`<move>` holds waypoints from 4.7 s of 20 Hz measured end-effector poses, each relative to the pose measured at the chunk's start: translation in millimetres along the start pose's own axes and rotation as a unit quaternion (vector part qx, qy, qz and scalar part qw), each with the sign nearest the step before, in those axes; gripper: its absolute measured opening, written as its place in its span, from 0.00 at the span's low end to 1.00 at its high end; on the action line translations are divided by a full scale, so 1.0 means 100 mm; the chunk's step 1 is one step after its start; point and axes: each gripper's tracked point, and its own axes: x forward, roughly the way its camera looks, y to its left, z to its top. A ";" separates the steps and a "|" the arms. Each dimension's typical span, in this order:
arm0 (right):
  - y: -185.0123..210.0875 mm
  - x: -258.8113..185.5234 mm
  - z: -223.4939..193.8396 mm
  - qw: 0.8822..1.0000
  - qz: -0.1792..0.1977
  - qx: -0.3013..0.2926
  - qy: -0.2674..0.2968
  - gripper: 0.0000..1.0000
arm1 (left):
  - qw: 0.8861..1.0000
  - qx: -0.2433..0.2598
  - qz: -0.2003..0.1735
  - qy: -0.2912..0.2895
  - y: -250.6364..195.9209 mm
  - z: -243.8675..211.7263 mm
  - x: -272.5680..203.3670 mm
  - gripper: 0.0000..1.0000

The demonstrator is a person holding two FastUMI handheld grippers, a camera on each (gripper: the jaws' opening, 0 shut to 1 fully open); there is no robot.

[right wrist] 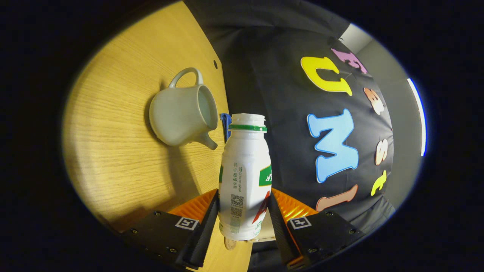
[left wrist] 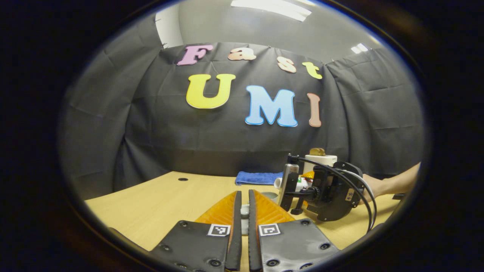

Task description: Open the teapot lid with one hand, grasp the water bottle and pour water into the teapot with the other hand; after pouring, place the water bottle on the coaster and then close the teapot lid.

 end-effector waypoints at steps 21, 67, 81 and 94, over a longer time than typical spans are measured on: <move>-0.07 0.03 0.06 0.994 -0.019 -0.110 -0.004 0.72 | 1.000 0.004 -0.009 0.005 -0.03 -0.03 0.01 0.17; -0.19 0.10 0.12 0.988 -0.032 -0.150 -0.030 0.72 | 1.000 0.003 -0.013 0.009 0.00 -0.04 0.03 0.17; -0.20 0.02 0.21 0.997 0.006 0.046 -0.067 0.72 | 1.000 -0.007 -0.018 0.015 -0.05 -0.08 0.04 0.18; -0.53 -0.73 -0.53 0.892 0.050 0.446 -0.055 0.73 | 0.998 0.000 -0.049 0.030 -0.48 -0.09 0.57 0.17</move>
